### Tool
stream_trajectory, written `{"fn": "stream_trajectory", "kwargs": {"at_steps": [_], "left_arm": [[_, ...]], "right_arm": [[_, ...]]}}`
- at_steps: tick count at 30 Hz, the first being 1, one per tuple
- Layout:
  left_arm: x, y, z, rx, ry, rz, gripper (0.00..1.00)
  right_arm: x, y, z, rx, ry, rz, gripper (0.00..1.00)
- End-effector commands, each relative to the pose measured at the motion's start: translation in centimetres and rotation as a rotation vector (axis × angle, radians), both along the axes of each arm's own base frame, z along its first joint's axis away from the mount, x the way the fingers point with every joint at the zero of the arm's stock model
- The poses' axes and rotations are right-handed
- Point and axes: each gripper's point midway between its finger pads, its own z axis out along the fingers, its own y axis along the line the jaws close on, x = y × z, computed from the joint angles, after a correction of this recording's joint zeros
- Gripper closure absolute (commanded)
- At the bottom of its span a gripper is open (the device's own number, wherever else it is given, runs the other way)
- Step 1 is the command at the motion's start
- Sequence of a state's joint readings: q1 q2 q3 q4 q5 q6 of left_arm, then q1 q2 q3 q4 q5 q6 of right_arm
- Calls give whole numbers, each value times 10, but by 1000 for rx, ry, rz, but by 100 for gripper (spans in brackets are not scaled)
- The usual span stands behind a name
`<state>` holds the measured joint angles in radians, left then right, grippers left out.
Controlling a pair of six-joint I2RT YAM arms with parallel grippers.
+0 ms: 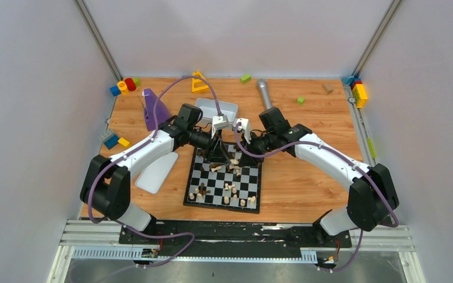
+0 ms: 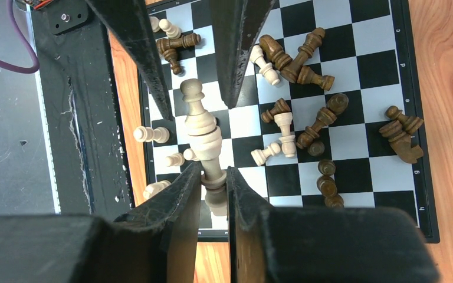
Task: Set up the chess pieces on the board
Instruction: Pick up the chess piece from the chessboard, then place the chess piece on the chessboard.
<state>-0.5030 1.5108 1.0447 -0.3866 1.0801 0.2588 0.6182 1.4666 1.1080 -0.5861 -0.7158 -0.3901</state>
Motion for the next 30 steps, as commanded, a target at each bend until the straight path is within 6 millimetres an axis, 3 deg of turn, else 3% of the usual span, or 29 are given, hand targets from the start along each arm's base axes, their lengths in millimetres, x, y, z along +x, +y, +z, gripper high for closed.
{"fn": "stream_trajectory", "kwargs": {"at_steps": [1, 9, 14, 18, 25, 30], "left_arm": [[-1, -7, 15, -28, 3, -30, 59], [1, -6, 13, -12, 6, -32, 80], [2, 0, 12, 38, -35, -32, 98], [0, 18, 2, 147, -102, -17, 100], [7, 83, -40, 550, -242, 67, 100], [-5, 95, -56, 708, -264, 74, 100]], "right_arm": [[7, 7, 18, 51, -29, 8, 100], [8, 4, 15, 42, -29, -1, 100], [16, -10, 8, 20, -35, -46, 100], [23, -31, 6, 13, -39, -109, 100], [24, -65, 4, -3, -70, -215, 100], [18, -72, -2, -15, -69, -234, 100]]}}
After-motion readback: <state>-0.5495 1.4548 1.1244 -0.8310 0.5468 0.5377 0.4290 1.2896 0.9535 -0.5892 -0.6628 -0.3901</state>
